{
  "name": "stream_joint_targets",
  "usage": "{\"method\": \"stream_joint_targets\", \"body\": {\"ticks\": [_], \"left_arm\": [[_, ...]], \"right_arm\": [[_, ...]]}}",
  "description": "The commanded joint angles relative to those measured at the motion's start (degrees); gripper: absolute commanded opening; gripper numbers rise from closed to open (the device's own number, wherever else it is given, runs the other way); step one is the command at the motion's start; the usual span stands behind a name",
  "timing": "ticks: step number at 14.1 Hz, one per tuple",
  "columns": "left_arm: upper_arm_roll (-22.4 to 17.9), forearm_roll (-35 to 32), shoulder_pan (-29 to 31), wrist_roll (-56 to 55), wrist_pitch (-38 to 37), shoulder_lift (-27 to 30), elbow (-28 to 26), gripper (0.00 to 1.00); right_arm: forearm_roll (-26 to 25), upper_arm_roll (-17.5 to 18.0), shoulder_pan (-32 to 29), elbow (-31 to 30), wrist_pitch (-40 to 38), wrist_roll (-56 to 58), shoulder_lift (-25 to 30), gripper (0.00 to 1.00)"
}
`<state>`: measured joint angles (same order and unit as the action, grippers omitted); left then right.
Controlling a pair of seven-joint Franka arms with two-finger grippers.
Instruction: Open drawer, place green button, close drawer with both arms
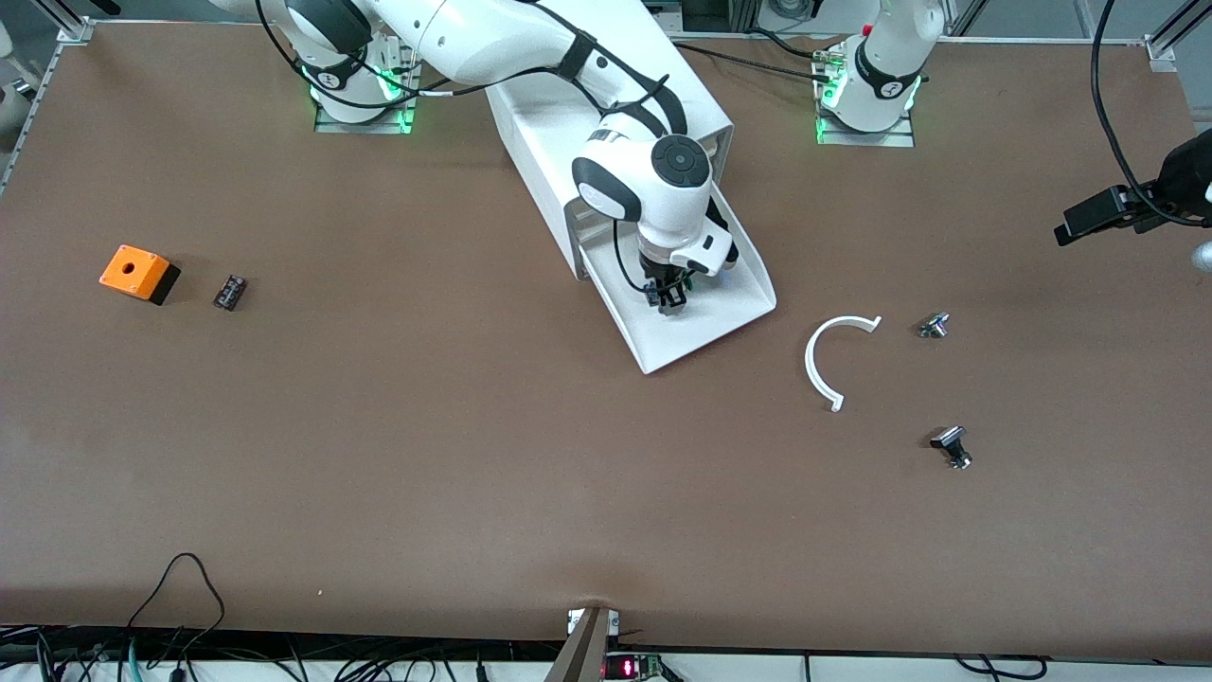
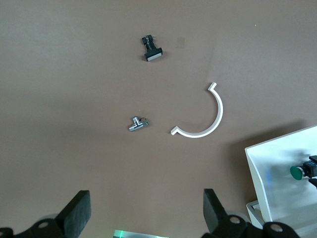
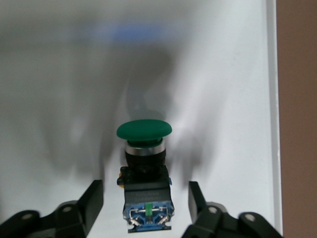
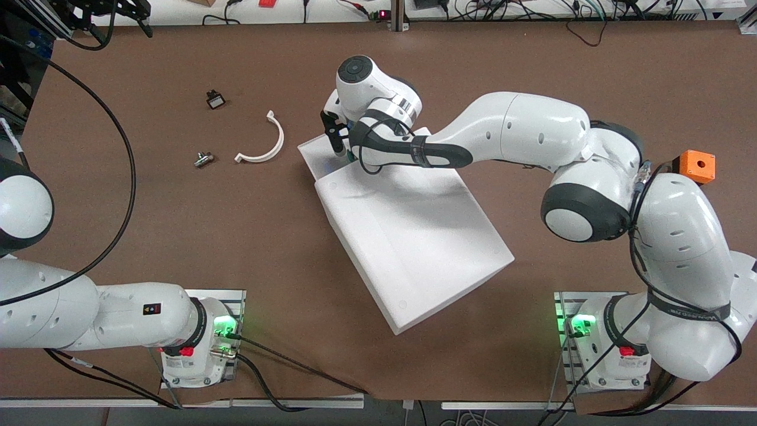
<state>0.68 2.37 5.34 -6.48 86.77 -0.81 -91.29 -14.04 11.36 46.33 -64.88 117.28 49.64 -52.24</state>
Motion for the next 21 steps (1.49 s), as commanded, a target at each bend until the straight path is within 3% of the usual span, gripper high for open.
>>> {"method": "stream_joint_targets", "body": {"ticks": [1,3,12,15,17,21], "left_arm": [[-0.16,0.97,-0.15,-0.38,0.59,0.37,-0.21,1.00],[-0.16,1.06,-0.24,-0.38,0.68,0.28,-0.21,1.00],[0.37,-0.08,-0.86,-0.12,2.44,-1.47,-0.29,1.00],[0.46,-1.05,-1.03,-0.12,3.14,-2.00,-0.21,1.00],[0.72,-1.04,-1.38,-0.03,3.67,-3.41,-0.21,1.00],[0.90,-2.71,-2.44,-0.20,4.46,-5.78,1.19,1.00]], "right_arm": [[-0.99,-0.64,1.39,0.80,-3.45,-2.79,2.83,1.00],[-1.08,-0.73,2.18,0.98,-7.22,-8.22,5.04,1.00],[-0.64,-1.17,-1.24,1.60,-15.67,-9.03,19.71,1.00],[-0.37,-4.05,-5.18,1.60,-17.25,-10.96,24.19,1.00],[1.90,-4.33,-10.89,1.60,-17.08,-11.05,25.08,1.00],[3.75,-4.33,-16.45,1.69,-16.37,-16.83,25.26,1.00]]}}
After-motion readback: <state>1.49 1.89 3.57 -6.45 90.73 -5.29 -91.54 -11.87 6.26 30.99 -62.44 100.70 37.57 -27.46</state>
